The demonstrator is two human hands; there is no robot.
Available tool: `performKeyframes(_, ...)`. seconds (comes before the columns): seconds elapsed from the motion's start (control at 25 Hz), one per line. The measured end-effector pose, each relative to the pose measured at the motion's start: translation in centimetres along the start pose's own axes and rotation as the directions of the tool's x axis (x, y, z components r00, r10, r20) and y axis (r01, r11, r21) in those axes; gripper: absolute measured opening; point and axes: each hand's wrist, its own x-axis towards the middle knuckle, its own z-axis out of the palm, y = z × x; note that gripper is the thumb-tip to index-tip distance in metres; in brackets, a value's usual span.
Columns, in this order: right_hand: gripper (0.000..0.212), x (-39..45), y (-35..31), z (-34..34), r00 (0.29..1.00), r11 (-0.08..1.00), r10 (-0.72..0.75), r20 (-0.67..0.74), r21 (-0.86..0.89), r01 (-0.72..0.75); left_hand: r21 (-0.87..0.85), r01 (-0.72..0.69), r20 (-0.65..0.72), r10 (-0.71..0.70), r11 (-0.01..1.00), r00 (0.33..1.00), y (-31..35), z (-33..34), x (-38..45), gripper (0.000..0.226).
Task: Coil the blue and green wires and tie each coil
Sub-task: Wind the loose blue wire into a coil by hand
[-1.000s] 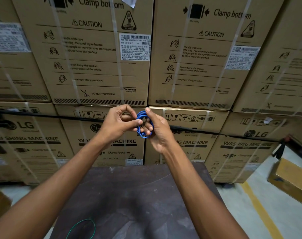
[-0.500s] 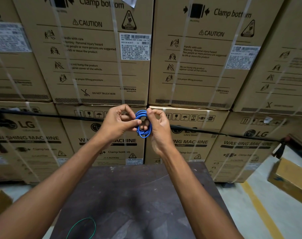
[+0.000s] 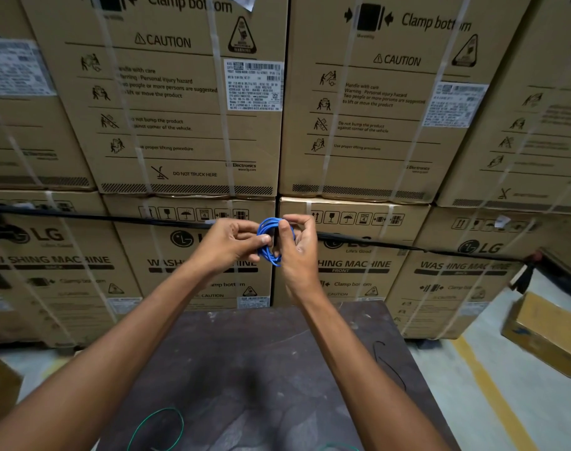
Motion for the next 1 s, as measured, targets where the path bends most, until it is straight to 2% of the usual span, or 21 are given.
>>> performKeyframes(0.08, 0.006, -0.4, -0.1, 0.0, 1.000, 1.000, 0.024, -0.003, 0.019, -0.024, 0.057, -0.002, 0.004, 0.002, 0.998, 1.000, 0.0, -0.2, -0.1, 0.014)
performKeyframes(0.16, 0.005, -0.6, -0.4, 0.3, 0.998, 0.996, 0.063, -0.004, 0.065, -0.062, 0.253, -0.104, -0.005, 0.109, 0.962, 0.994, -0.2, -0.5, -0.1, 0.012)
performKeyframes(0.24, 0.004, -0.8, -0.7, 0.5, 0.992, 0.985, 0.123, 0.008, 0.124, -0.123, 0.418, -0.212, 0.076, 0.198, 0.883, 0.977, -0.5, -0.5, -0.2, 0.018)
performKeyframes(0.4, 0.003, -1.7, -0.4, 0.7, 0.981, 0.969, 0.191, 0.038, 0.150, -0.195, 0.585, -0.236, 0.153, 0.180, 0.776, 0.972, -1.8, -1.1, -1.0, 0.037)
performKeyframes(0.52, 0.001, -2.5, -0.3, 0.6, 0.967, 0.953, 0.244, 0.076, 0.165, -0.254, 0.588, -0.245, 0.165, 0.183, 0.771, 0.969, -2.3, -1.5, -1.1, 0.043)
performKeyframes(0.72, 0.022, -3.4, -0.8, -0.5, 0.960, 0.970, 0.237, 0.149, 0.028, -0.243, 0.581, -0.231, 0.103, 0.212, 0.781, 0.972, -3.3, -2.2, -1.1, 0.043)
performKeyframes(0.84, 0.022, -4.3, -0.5, -0.9, 0.976, 0.978, 0.199, 0.090, -0.079, -0.192, 0.562, -0.237, 0.107, 0.214, 0.793, 0.971, -4.2, -2.7, -1.3, 0.050)
performKeyframes(1.0, 0.014, -4.9, 0.4, -1.0, 0.990, 0.986, 0.135, -0.049, -0.093, -0.139, 0.443, -0.273, 0.164, 0.222, 0.854, 0.961, -5.1, -1.7, -1.6, 0.023)
